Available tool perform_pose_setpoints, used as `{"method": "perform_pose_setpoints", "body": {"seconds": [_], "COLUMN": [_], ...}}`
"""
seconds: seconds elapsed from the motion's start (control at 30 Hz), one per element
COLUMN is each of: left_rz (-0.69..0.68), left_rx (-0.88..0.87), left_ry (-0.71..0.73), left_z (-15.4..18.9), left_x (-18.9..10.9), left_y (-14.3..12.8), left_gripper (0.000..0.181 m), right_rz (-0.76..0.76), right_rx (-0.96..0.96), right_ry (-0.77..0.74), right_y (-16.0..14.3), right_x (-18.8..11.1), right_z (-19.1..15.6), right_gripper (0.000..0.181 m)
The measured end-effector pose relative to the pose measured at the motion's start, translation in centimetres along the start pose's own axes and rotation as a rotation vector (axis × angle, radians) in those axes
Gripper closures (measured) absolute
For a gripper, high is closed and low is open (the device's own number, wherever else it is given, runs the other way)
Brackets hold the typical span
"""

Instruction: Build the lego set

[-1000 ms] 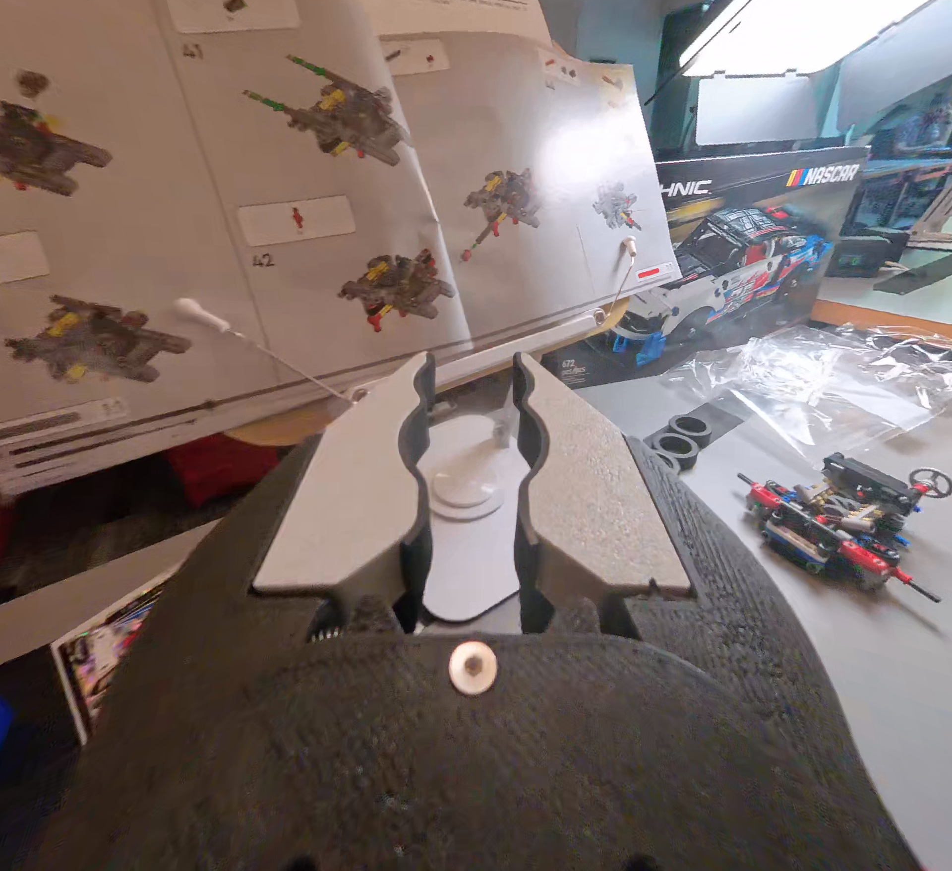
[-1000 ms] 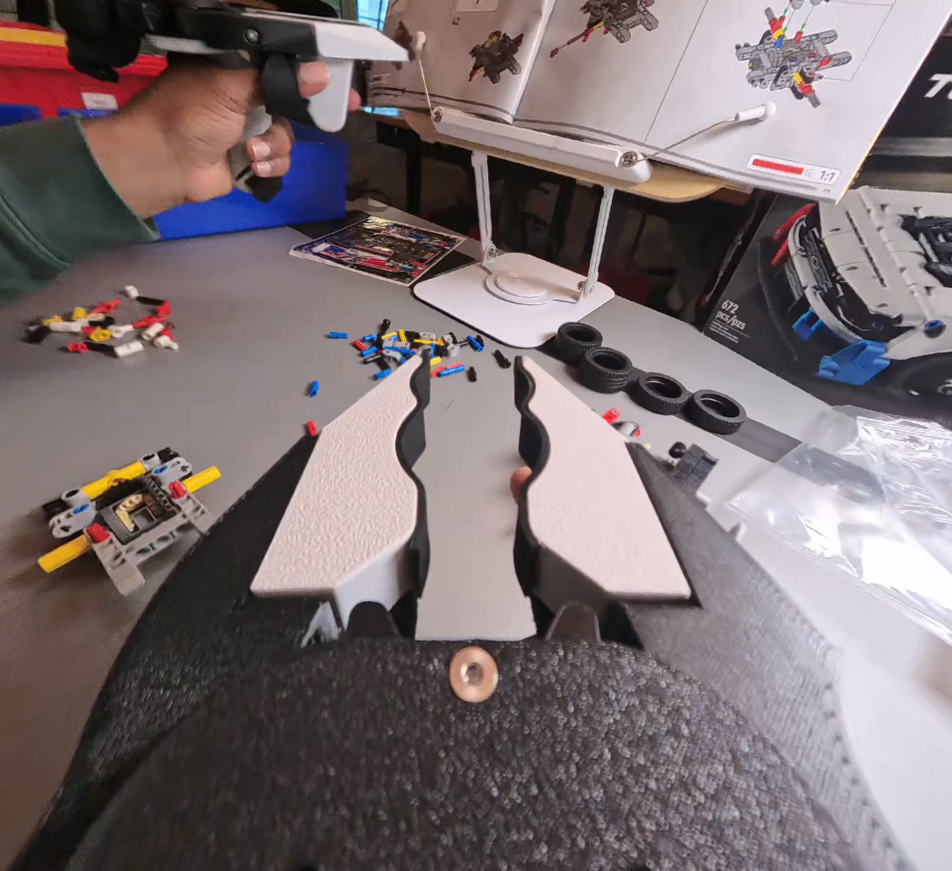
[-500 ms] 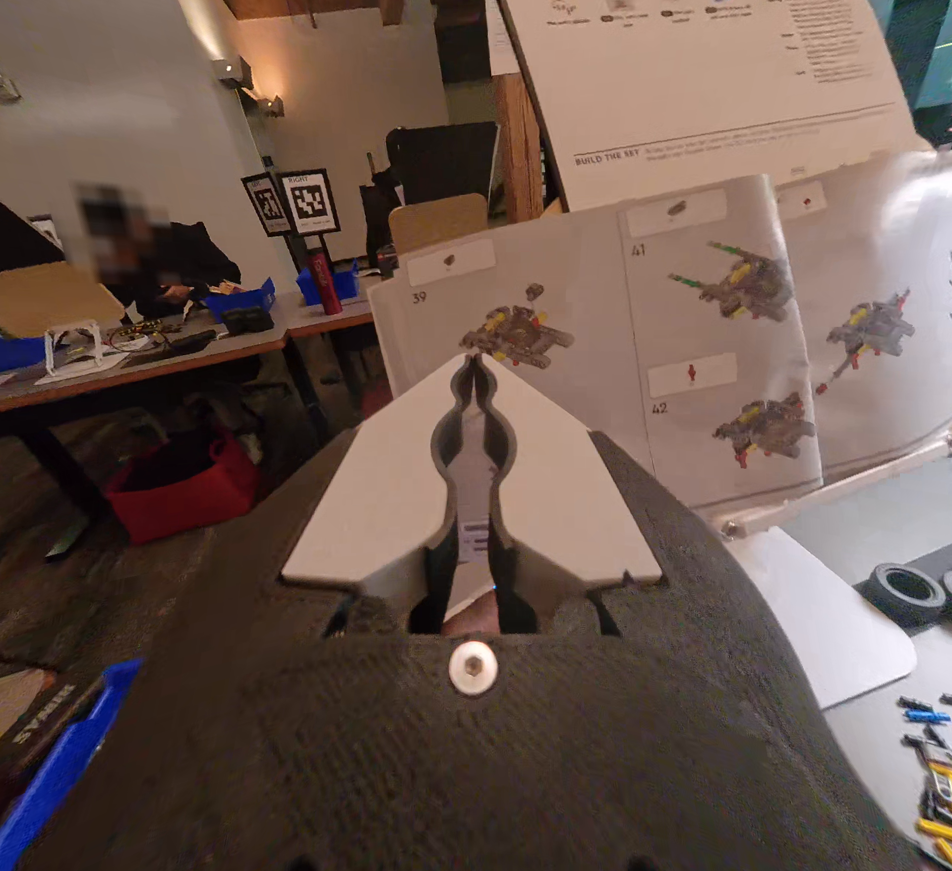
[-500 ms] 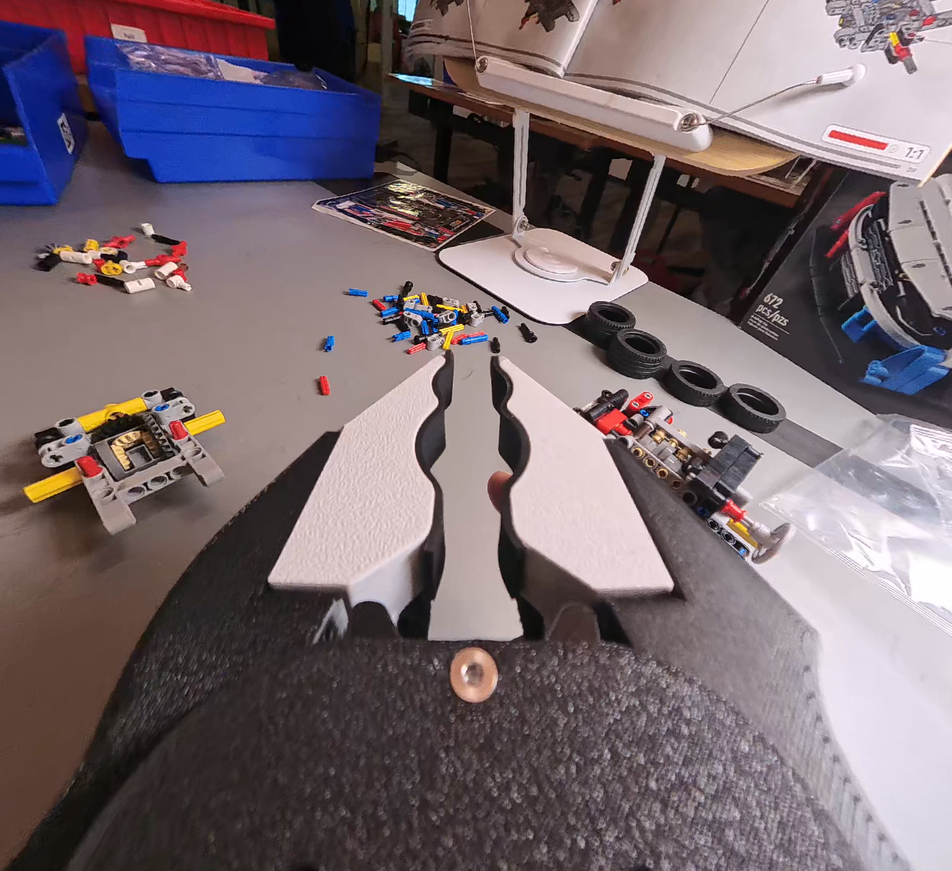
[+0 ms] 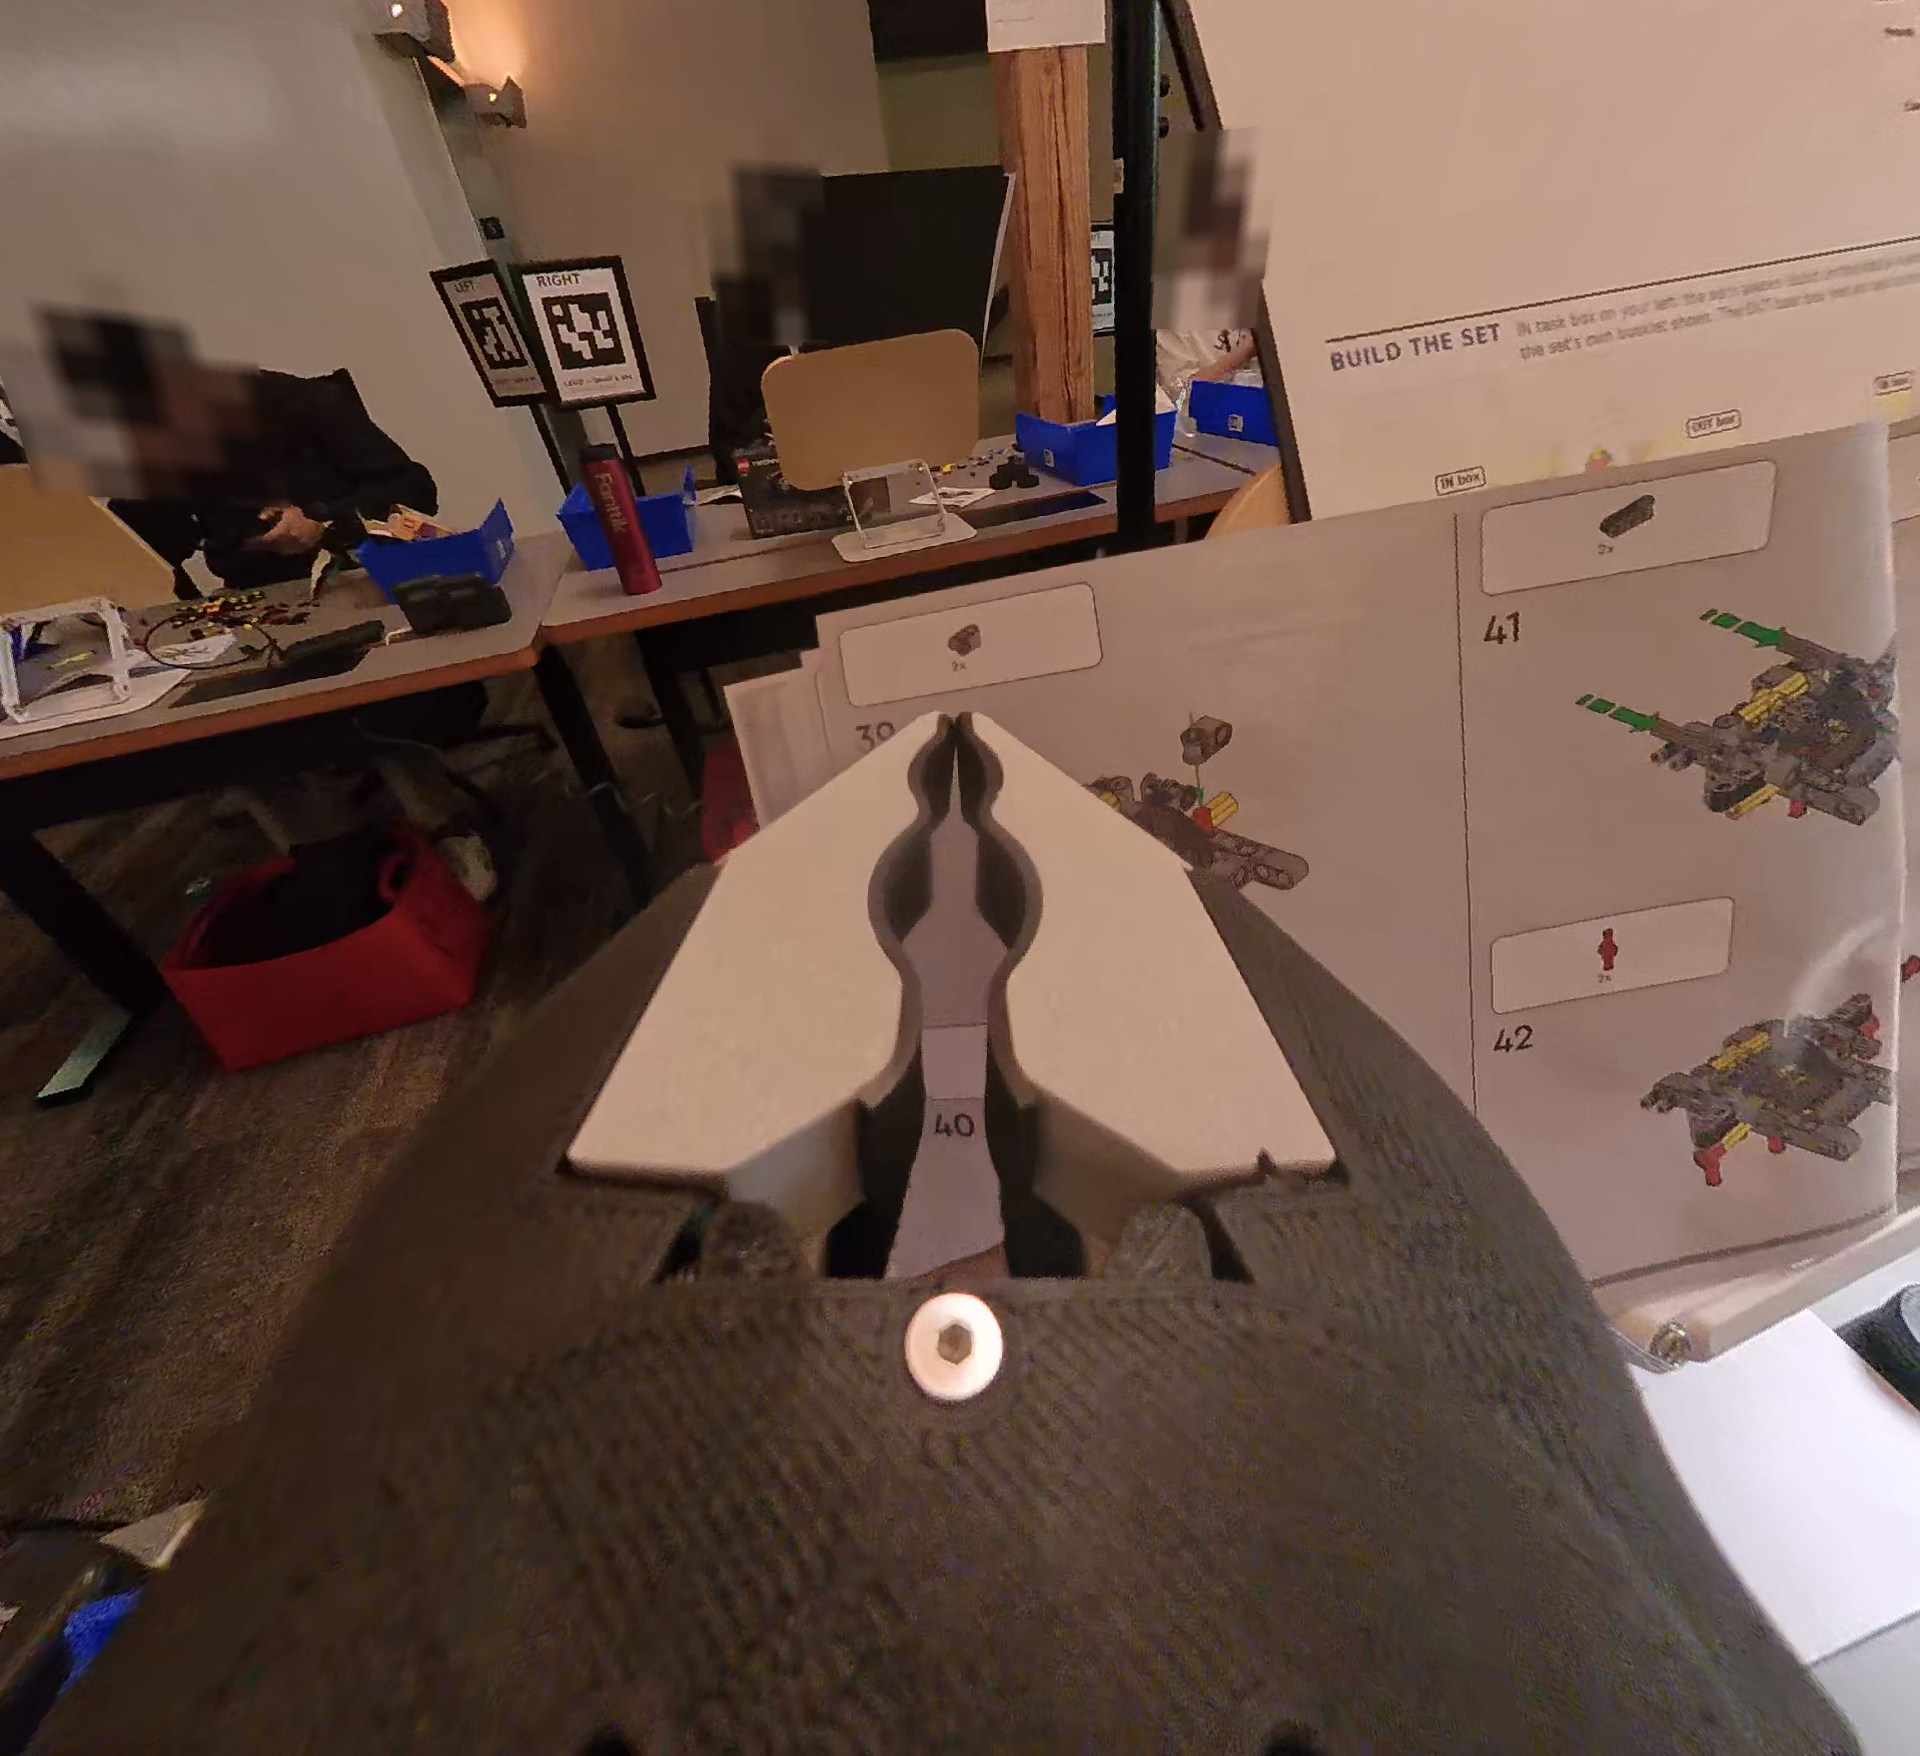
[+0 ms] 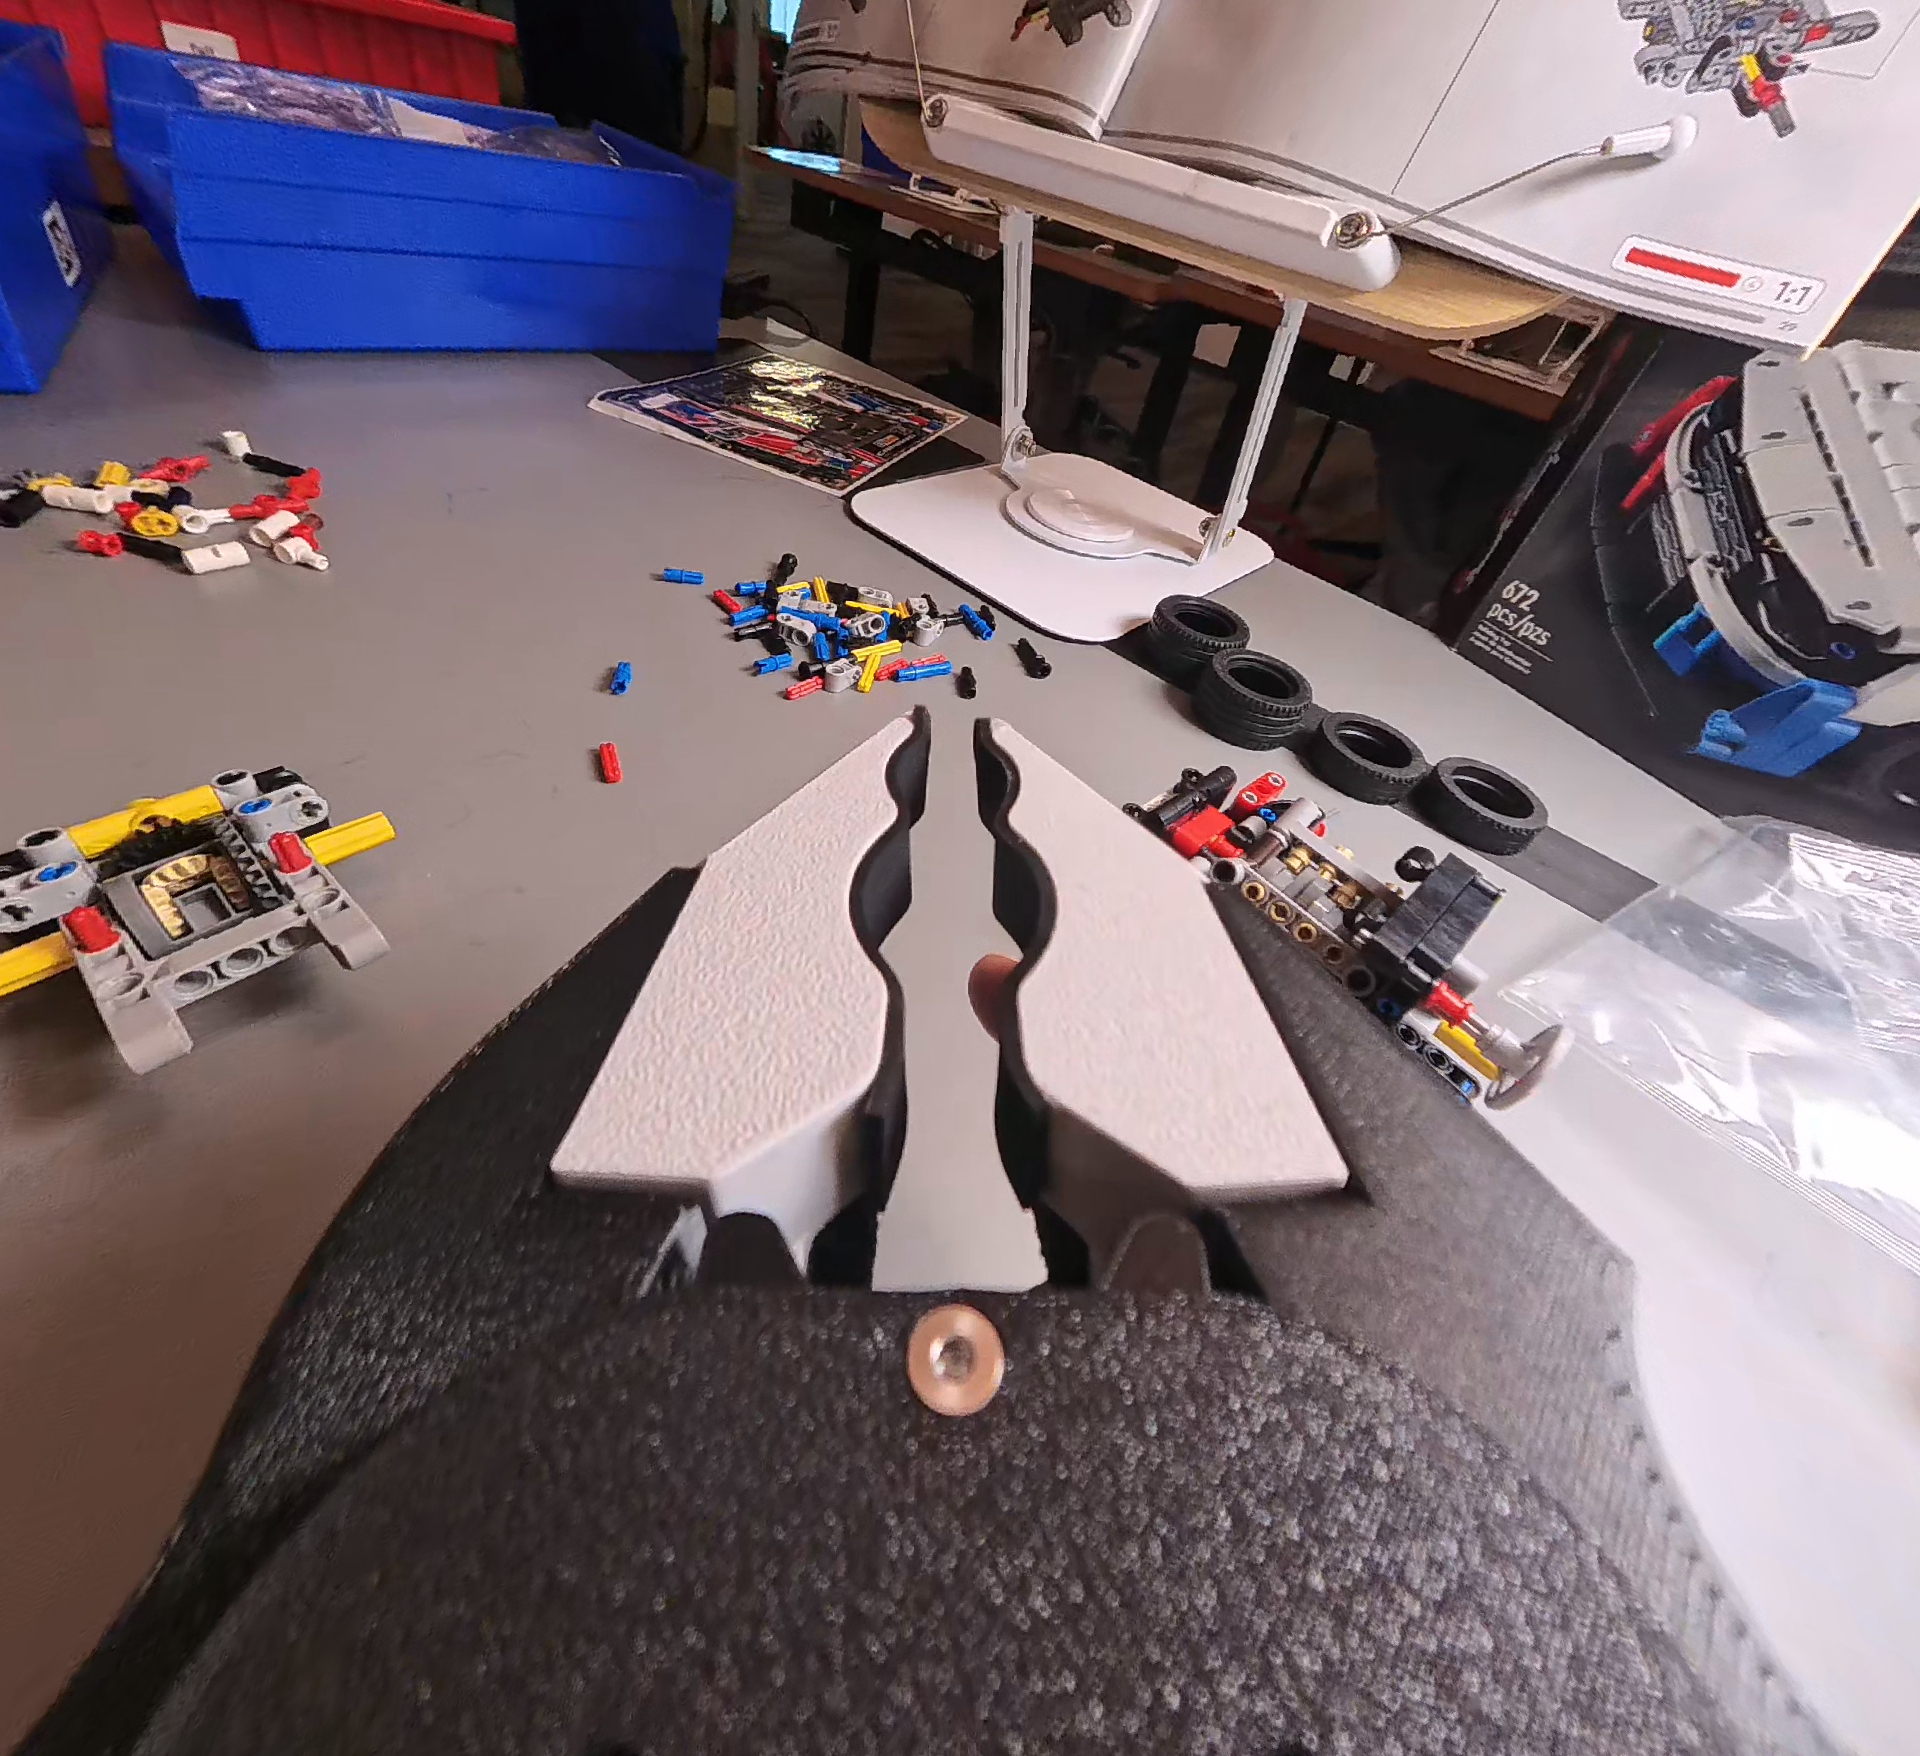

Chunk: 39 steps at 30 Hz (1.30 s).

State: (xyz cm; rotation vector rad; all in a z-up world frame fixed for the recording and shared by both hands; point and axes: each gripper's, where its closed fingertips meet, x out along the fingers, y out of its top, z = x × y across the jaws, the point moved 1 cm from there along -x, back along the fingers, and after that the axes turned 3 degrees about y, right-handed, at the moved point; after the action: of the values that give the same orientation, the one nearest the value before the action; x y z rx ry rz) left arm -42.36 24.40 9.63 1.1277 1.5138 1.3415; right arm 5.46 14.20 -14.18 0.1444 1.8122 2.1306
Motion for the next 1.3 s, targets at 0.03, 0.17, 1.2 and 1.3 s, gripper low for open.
{"method": "perform_pose_setpoints", "body": {"seconds": [0.03,0.17,1.2,1.3], "left_rz": [-0.004,-0.006,-0.056,-0.037], "left_rx": [-0.007,-0.019,-0.085,-0.141], "left_ry": [0.003,0.01,-0.011,0.005], "left_z": [-0.1,-0.5,3.5,3.5], "left_x": [0.1,0.5,-2.9,-3.9], "left_y": [-0.1,-0.4,-6.1,-7.4], "left_gripper": [0.181,0.181,0.178,0.175], "right_rz": [0.001,0.008,0.014,0.013], "right_rx": [0.0,0.004,0.085,0.086], "right_ry": [-0.001,-0.009,0.044,0.057], "right_y": [0.0,0.1,0.1,0.1], "right_x": [0.0,0.0,0.2,0.2], "right_z": [0.0,-0.1,-0.2,-0.3], "right_gripper": [0.174,0.174,0.175,0.175]}}
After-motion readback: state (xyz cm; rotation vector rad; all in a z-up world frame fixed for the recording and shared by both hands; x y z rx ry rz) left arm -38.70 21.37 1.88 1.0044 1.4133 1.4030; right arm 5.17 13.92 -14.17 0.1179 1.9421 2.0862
